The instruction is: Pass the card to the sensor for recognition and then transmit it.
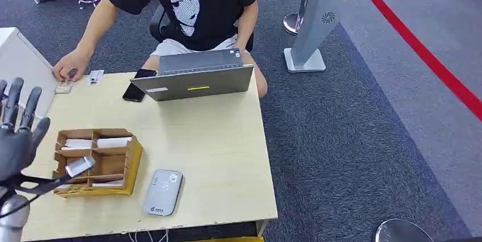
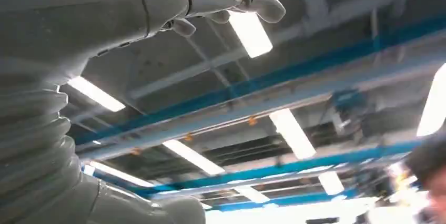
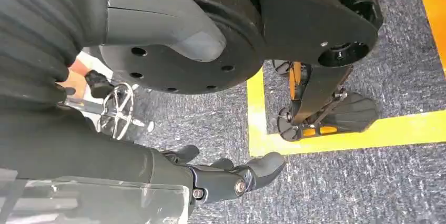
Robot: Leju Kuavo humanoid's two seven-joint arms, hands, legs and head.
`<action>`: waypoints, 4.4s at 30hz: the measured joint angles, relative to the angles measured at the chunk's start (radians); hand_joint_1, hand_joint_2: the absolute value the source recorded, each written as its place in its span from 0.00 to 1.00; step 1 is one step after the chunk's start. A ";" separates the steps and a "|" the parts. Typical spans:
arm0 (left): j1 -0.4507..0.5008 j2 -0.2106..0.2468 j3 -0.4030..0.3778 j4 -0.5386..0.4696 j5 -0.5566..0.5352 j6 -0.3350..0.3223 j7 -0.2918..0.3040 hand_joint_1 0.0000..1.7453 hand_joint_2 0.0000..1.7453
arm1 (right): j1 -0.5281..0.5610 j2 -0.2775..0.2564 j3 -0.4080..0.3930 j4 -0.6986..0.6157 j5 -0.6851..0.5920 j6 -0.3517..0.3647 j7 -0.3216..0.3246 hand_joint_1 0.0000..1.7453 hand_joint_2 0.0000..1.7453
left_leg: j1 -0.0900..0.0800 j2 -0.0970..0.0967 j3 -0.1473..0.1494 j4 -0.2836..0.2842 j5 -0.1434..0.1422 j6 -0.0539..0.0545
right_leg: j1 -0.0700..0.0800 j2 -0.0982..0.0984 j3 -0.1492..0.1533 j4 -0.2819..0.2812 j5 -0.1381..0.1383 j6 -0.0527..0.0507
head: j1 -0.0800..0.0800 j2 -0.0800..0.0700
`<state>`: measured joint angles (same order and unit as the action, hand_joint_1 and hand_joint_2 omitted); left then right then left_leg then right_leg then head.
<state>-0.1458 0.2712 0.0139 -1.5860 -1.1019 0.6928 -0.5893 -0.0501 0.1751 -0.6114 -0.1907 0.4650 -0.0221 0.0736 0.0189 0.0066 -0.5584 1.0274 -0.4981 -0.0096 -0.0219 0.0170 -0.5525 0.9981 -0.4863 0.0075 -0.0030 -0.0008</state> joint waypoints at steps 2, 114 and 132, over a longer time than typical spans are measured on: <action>0.125 -0.092 0.052 -0.140 0.041 0.005 -0.090 0.00 1.00 | 0.004 0.001 -0.009 0.000 -0.011 -0.008 0.000 0.00 1.00 | 0.000 0.000 0.000 0.000 -0.002 0.002 | 0.000 0.001 0.000 0.000 -0.002 0.003 | 0.003 0.000; 0.104 -0.399 0.459 1.369 0.556 -0.546 0.785 0.00 1.00 | 0.018 -0.016 0.458 0.002 0.698 0.208 0.153 0.00 1.00 | 0.002 -0.007 0.006 -0.001 -0.004 0.001 | 0.002 -0.007 0.009 -0.002 -0.006 0.003 | 0.001 0.000; 0.107 -0.404 0.464 1.369 0.500 -0.483 0.696 1.00 1.00 | 0.044 -0.013 0.391 0.003 0.601 0.078 0.052 0.12 0.00 | 0.002 -0.008 0.005 -0.001 -0.004 0.001 | 0.002 -0.009 0.009 -0.002 -0.006 0.003 | 0.001 0.000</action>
<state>-0.0389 -0.1331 0.4776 -0.2171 -0.6015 0.2102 0.1065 -0.0059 0.1625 -0.2200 -0.1881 1.0664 0.0557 0.1258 0.0207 -0.0013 -0.5531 1.0267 -0.5021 -0.0088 -0.0197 0.0084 -0.5432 0.9960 -0.4922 0.0108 -0.0019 -0.0008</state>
